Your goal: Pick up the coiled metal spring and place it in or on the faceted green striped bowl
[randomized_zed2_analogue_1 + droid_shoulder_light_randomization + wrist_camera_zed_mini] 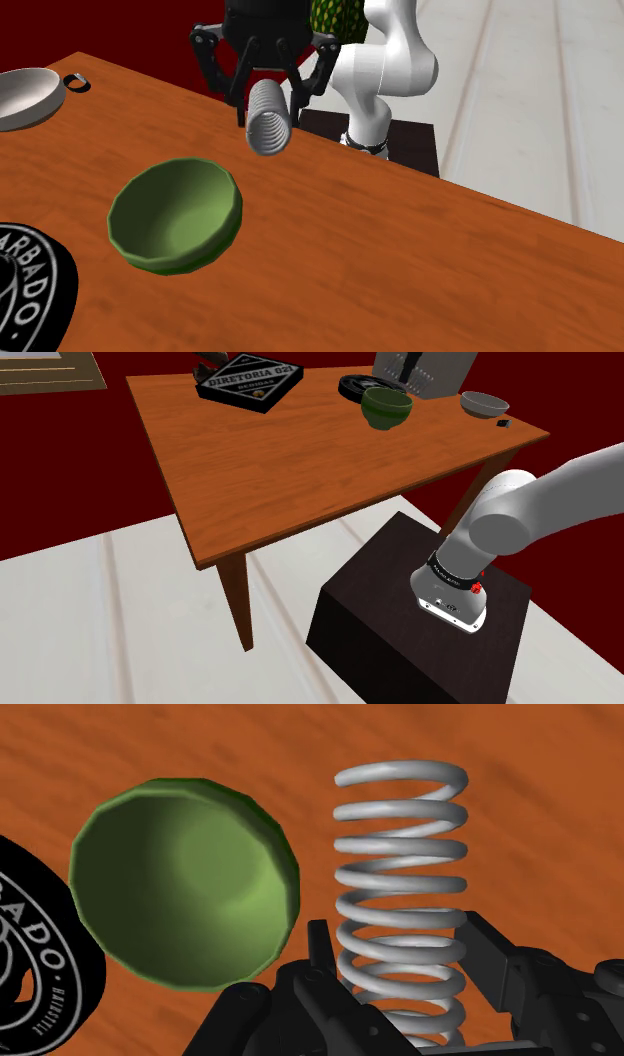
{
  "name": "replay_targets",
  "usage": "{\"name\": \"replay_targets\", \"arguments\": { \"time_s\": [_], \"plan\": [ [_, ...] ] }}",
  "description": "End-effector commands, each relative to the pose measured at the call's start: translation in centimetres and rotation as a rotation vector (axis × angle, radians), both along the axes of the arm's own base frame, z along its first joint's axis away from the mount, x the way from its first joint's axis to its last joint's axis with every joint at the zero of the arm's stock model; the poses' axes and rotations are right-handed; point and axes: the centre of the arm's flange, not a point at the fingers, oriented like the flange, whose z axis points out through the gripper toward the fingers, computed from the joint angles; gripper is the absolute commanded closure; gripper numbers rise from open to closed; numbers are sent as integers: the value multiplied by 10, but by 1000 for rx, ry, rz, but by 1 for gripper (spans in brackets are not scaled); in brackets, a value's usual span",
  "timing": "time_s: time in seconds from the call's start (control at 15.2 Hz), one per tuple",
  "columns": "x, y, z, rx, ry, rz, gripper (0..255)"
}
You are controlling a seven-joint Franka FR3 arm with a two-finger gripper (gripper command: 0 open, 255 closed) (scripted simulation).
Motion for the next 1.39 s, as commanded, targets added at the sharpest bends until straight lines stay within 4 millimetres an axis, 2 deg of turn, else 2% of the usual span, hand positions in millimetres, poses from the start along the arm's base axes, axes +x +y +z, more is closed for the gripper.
{"name": "replay_targets", "arguments": {
  "time_s": [0.0, 0.59, 1.32],
  "plan": [
    [13, -20, 0, -1, 0, 1, 255],
    [80, -118, 2, -1, 0, 1, 255],
    [80, -118, -56, -1, 0, 1, 255]
  ]
}}
